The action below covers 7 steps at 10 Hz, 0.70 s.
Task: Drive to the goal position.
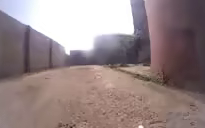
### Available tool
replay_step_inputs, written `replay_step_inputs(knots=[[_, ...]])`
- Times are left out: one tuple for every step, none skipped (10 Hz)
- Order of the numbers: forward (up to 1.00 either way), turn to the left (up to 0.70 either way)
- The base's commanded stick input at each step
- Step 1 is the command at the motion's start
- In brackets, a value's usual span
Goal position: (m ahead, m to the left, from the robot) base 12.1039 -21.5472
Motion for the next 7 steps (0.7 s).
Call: replay_step_inputs(knots=[[1.0, 0.0], [1.0, 0.0], [1.0, 0.0], [1.0, 0.0], [1.0, 0.0], [1.0, 0.0], [1.0, 0.0]])
